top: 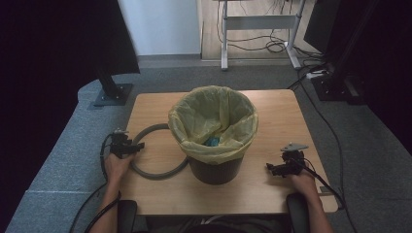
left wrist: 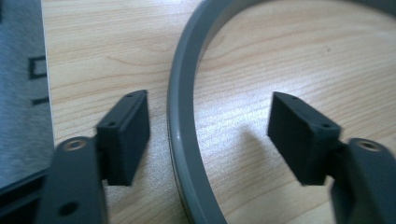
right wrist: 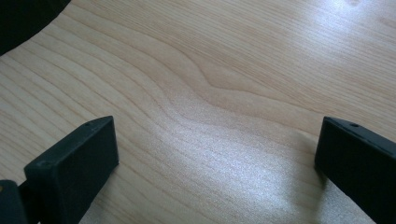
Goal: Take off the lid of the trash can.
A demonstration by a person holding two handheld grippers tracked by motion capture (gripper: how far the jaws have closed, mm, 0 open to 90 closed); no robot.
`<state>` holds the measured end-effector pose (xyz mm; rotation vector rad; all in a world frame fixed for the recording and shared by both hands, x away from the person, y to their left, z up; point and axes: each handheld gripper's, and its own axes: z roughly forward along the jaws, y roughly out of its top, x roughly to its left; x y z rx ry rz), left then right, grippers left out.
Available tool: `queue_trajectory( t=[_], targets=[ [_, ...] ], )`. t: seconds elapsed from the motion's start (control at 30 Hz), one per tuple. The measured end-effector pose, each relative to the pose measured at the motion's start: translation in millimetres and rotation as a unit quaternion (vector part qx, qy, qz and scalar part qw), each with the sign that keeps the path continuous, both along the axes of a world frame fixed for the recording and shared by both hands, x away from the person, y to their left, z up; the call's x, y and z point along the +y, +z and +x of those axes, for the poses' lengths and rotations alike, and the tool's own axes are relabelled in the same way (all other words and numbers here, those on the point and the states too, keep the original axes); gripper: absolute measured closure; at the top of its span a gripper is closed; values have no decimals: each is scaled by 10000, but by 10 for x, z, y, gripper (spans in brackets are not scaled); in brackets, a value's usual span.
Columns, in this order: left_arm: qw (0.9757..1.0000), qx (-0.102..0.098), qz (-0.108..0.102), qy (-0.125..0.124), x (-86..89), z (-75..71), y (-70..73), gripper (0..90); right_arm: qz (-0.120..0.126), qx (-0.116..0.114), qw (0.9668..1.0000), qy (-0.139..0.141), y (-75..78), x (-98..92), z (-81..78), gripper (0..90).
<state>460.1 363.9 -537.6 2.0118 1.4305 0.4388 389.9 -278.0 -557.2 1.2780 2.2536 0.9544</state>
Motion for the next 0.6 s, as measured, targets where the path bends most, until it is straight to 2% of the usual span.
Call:
queue_trajectory(
  t=[0.1,0.3,0.6],
  targets=[
    [9994,-44,350,-75,-75,-17,-29,181,1,-5,10000,-3,-1,1,0,0],
    [9994,-75,340,-39,-121,-58,-78,21,2,-6,10000,-3,-1,1,0,0],
    [9993,-45,352,113,-138,-93,-82,0,-1,-3,10000,13,0,1,-3,0]
  ],
)
